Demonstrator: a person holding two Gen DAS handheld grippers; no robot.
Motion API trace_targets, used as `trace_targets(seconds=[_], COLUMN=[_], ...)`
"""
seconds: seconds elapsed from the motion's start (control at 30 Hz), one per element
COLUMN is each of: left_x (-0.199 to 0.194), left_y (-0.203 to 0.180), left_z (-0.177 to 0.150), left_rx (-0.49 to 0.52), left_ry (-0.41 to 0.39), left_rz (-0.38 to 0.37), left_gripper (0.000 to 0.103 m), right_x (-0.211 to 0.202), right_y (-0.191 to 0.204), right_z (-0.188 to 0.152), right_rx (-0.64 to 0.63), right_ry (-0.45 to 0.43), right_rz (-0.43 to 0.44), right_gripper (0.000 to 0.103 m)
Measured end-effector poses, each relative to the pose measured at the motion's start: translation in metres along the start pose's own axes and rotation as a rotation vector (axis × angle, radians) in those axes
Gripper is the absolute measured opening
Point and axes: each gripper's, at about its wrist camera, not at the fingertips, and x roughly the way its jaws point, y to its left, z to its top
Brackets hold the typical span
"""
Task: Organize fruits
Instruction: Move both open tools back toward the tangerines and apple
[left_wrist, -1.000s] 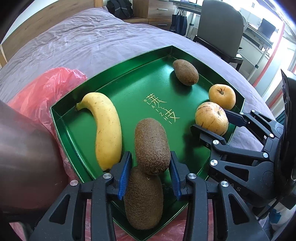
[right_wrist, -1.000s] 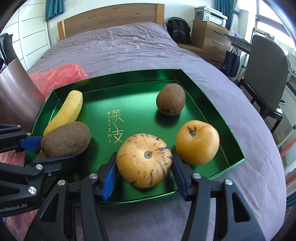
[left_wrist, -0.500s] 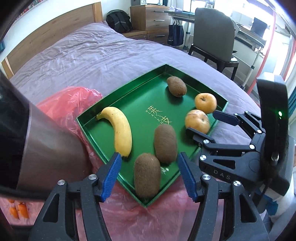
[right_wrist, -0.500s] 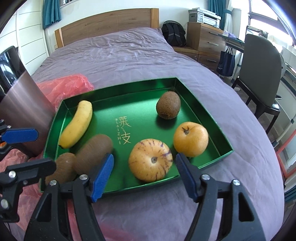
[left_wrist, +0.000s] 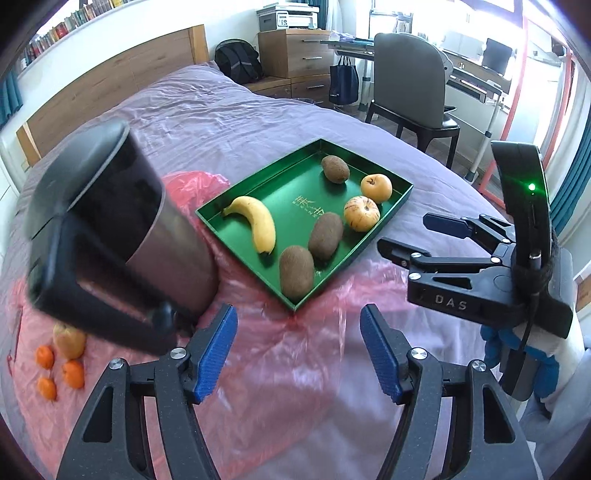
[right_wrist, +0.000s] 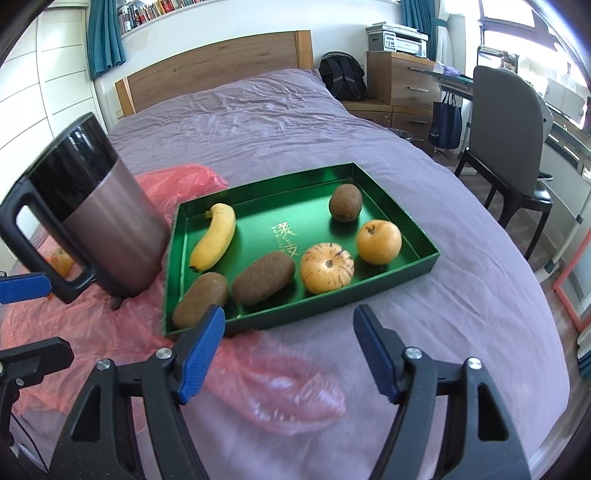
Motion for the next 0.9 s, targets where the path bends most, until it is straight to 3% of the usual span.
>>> trace_targets(seconds=[0.27, 0.5, 0.6, 0.9], left_x=[-0.040, -0.068, -0.079, -0.103], left_y=[0.015, 0.027, 0.033, 0.060], left_z=[-0.040, -0.071, -0.083, -0.121], left_rx=[-0.027, -0.045, -0.052, -0.107], left_ry=[-0.009, -0.020, -0.031, -0.049], left_rz=[0.044, 0.078, 0.092, 0.114], left_gripper=[0.065, 0.066, 0.074, 0.074], right_x=[-0.041, -0.073, -0.083, -0.103], right_y=[0.024, 0.054, 0.069, 0.105], right_z=[-0.020, -0.035, -0.041, -0.061], right_rx=[-0.002, -0.021, -0.041, -0.074], right_ry=[-0.017, -0.024, -0.023, -0.005], right_rz=[0.043, 0.095, 0.111, 0.156], right_gripper=[0.089, 0.099, 0.099, 0.100])
